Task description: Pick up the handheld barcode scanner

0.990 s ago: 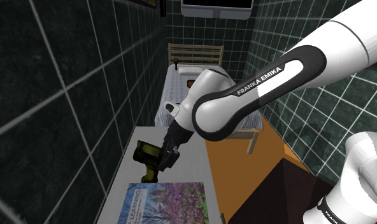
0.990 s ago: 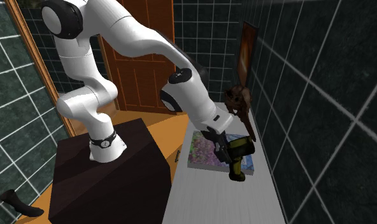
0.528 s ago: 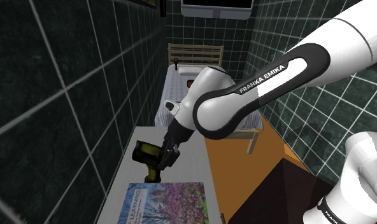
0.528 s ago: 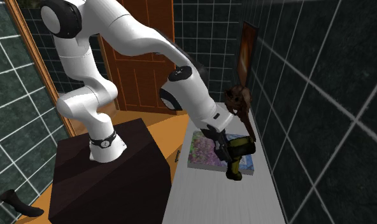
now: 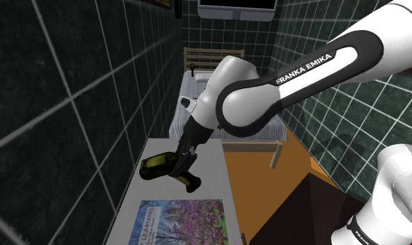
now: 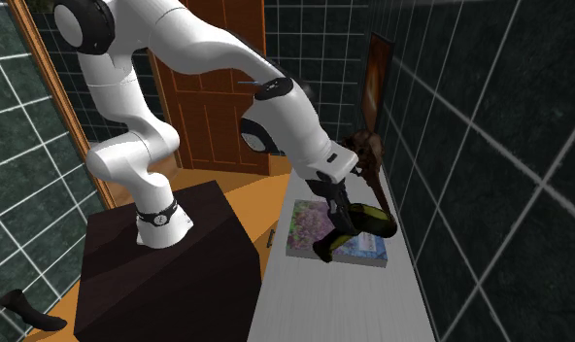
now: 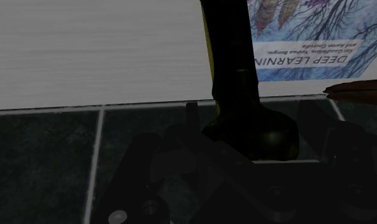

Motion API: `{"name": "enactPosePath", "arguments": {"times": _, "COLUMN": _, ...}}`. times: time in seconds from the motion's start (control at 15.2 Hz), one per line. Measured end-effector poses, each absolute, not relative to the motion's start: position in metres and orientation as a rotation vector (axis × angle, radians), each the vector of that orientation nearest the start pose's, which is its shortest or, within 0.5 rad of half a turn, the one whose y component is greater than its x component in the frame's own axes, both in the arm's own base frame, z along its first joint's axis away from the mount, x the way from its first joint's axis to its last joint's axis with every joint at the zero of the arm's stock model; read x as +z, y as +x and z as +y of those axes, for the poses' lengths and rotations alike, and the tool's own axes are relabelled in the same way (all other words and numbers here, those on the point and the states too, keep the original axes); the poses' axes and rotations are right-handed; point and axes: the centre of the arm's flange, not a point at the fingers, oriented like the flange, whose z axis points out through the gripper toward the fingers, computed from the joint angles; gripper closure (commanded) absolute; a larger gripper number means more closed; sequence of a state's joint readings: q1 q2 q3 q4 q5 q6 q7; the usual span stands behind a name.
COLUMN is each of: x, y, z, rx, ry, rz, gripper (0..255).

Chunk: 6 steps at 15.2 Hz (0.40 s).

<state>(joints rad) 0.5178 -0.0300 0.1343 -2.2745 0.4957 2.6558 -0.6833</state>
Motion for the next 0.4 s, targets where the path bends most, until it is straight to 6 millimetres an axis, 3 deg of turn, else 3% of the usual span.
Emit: {"name": "enactPosePath", "arguments": {"times": 0.4, "x": 0.441, "y": 0.443, "z": 0.322, "rx": -0.576, "ry": -2.475, "rz": -1.262, "gripper": 255}}
